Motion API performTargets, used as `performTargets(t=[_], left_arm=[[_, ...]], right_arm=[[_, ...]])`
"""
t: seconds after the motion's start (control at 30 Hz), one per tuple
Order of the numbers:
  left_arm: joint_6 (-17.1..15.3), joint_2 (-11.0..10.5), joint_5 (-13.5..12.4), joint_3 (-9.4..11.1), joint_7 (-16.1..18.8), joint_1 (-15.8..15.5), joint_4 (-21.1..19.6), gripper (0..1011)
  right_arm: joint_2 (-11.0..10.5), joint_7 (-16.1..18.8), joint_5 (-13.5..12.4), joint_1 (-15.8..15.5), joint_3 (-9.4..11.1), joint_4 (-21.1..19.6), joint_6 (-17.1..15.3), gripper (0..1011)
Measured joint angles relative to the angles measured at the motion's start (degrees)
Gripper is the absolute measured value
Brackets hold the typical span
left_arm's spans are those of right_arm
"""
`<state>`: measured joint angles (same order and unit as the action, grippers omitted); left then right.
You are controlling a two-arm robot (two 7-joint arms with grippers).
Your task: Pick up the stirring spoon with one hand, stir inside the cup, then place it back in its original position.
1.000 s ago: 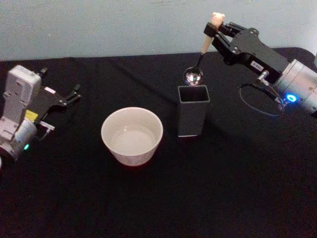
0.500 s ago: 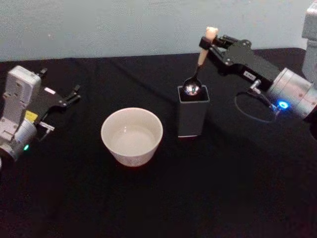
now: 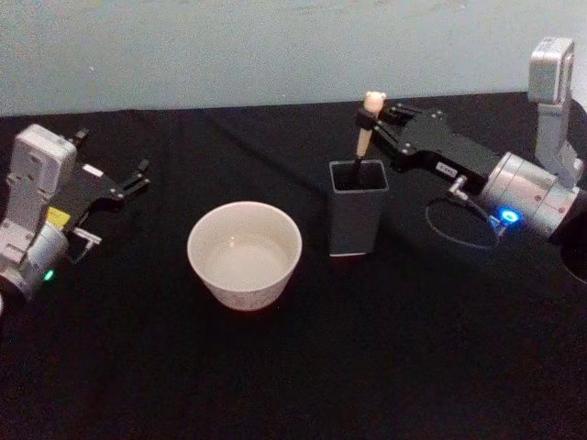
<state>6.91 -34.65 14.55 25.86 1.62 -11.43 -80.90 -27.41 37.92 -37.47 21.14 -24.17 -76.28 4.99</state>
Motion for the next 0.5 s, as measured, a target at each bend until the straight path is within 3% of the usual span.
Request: performTargets(t=[0.5], left_arm=[[0.0, 0.0, 0.0, 0.0, 0.0, 0.0, 0.0, 1001]], right_arm=[[1.2, 0.2, 2.1, 0.7, -1.9, 3.5, -0.4, 188]])
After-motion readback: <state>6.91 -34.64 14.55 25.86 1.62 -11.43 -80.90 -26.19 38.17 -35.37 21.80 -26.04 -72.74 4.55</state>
